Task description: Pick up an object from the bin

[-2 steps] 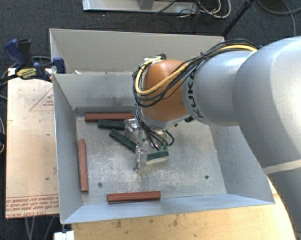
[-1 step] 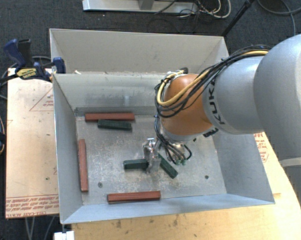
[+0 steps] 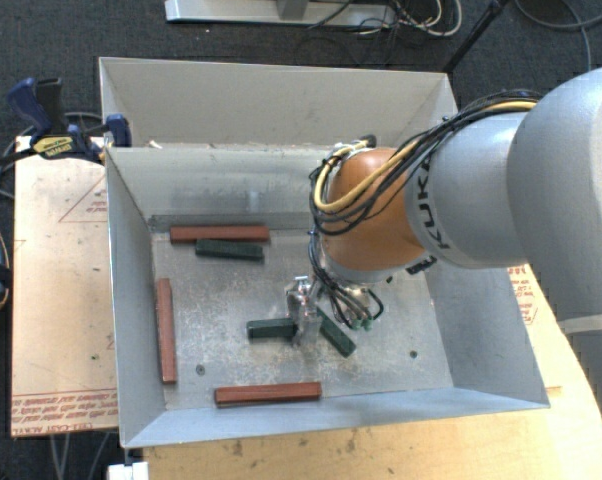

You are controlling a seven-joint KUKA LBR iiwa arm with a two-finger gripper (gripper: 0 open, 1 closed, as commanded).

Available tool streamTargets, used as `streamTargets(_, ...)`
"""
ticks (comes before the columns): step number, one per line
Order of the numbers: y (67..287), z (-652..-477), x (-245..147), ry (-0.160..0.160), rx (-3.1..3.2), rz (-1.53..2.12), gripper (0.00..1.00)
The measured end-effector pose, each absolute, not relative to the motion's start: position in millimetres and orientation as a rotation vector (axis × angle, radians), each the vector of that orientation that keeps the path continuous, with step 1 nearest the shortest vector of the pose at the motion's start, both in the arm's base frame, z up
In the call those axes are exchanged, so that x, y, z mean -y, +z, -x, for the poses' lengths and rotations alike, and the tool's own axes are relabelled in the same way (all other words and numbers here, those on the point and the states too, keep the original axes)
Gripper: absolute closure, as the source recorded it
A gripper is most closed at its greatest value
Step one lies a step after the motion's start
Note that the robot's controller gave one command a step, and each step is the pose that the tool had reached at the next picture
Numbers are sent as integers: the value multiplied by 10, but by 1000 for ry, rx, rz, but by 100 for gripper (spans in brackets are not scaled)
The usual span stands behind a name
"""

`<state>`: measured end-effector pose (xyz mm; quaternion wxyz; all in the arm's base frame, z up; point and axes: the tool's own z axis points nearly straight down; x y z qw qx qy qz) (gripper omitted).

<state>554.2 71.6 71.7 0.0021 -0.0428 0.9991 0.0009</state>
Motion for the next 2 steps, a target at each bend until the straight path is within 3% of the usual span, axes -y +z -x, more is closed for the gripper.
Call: streamTargets(2,763,-5531,-716,2,-3140,133,100)
